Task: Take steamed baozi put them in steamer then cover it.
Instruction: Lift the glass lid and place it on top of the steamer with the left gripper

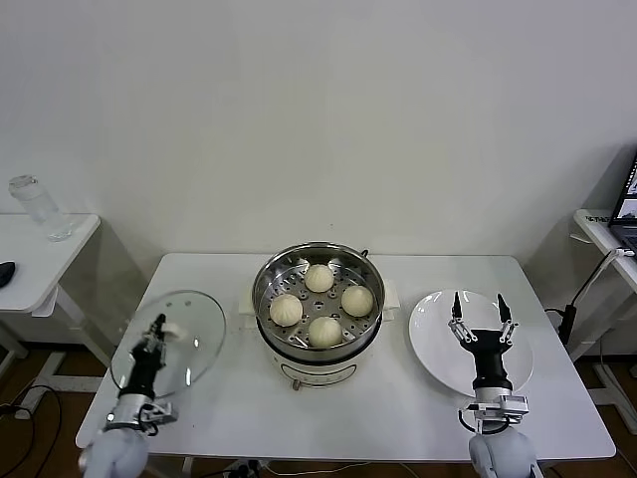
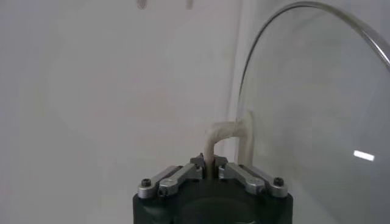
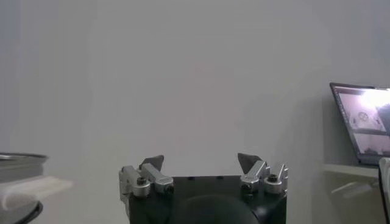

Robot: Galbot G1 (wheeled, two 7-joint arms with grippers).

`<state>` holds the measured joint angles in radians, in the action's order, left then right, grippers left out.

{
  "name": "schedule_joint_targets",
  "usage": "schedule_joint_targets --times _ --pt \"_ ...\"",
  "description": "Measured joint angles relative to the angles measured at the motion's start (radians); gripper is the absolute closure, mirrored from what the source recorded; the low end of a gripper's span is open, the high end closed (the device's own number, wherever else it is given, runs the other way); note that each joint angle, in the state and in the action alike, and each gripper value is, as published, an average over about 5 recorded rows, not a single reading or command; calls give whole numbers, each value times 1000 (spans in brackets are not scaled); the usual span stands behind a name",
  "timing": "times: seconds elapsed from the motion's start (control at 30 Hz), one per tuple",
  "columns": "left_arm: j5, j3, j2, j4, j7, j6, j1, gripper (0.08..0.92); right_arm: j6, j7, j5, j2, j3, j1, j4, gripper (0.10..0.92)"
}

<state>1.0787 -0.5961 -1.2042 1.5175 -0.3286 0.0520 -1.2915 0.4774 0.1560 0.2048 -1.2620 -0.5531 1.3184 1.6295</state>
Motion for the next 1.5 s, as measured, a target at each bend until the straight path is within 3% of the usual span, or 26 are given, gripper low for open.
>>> schedule_joint_targets --times 0.37,0.7,1.1,1.5 --pt "-68 -4 61 321 56 -112 -20 804 -7 16 -10 0 -18 -6 -3 203" --pt "-59 240 60 535 149 -329 75 804 -9 21 -17 -11 -29 -9 -13 203" --pt "24 555 4 571 366 -577 265 804 -38 24 -40 -28 -38 -28 -34 203" --pt "174 721 -70 495 562 -715 373 804 -44 23 -54 -40 -45 -39 -56 203"
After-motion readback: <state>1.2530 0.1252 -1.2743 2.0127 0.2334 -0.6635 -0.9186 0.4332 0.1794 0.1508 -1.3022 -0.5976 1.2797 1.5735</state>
